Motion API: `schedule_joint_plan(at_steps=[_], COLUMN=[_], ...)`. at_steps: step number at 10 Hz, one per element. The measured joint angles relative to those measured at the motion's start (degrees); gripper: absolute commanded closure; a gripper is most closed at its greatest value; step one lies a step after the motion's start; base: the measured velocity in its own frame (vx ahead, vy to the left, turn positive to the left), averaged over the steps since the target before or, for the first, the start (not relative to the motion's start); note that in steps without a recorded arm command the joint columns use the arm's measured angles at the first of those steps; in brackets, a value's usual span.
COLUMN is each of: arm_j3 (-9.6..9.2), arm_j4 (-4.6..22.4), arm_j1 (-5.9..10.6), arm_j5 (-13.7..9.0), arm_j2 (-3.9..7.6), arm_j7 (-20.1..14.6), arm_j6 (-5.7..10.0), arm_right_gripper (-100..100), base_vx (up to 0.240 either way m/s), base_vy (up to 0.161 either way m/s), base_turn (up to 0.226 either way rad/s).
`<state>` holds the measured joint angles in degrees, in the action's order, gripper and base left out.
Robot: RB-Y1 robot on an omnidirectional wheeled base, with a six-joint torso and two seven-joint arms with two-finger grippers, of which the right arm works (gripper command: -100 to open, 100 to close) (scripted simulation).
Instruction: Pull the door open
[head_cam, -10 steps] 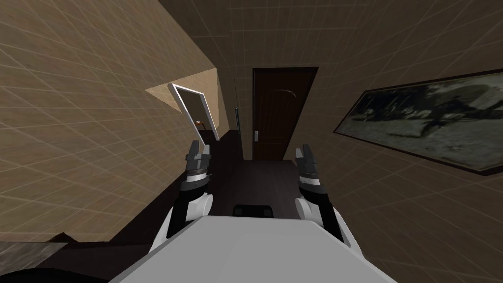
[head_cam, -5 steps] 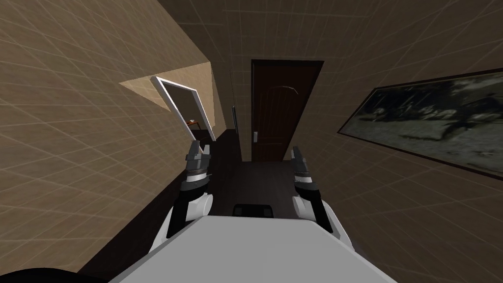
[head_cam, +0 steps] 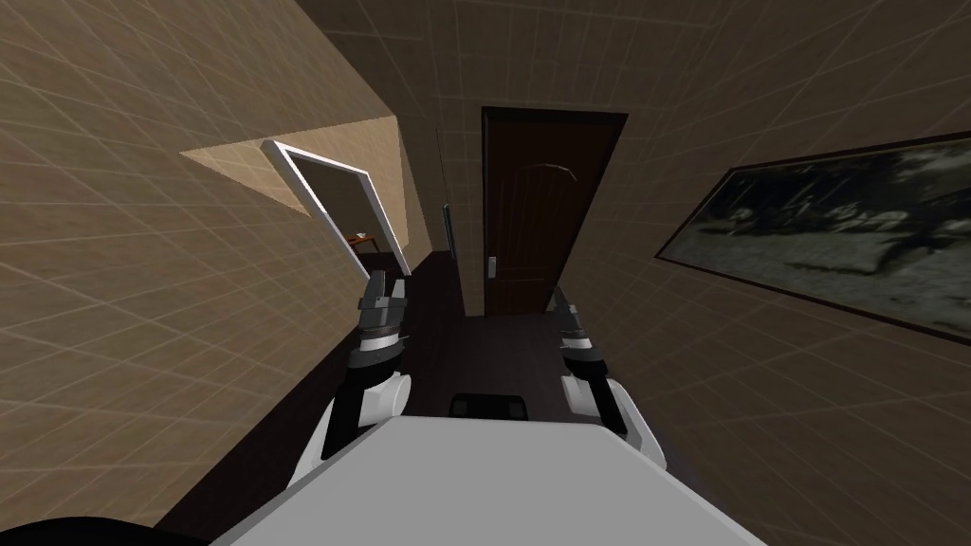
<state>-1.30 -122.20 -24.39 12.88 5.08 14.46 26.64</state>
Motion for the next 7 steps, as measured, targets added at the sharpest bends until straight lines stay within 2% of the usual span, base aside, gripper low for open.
schedule_joint_plan(at_steps=[2, 3, 7], arm_j3=[-0.61, -0.41, -0.53], arm_j4=[2.4, 3.5, 8.3], arm_j1=[0.78, 1.54, 3.95], arm_j5=[2.4, 3.3, 7.0], arm_j2=[-0.16, 0.29, 0.54], arm_j7=[1.4, 1.8, 3.7], arm_j6=[0.34, 0.29, 0.64], arm_right_gripper=[-100, -100, -100], base_vx=[0.153, 0.131, 0.128], base_vy=[0.066, 0.059, 0.070], base_turn=[-0.087, -0.072, -0.084])
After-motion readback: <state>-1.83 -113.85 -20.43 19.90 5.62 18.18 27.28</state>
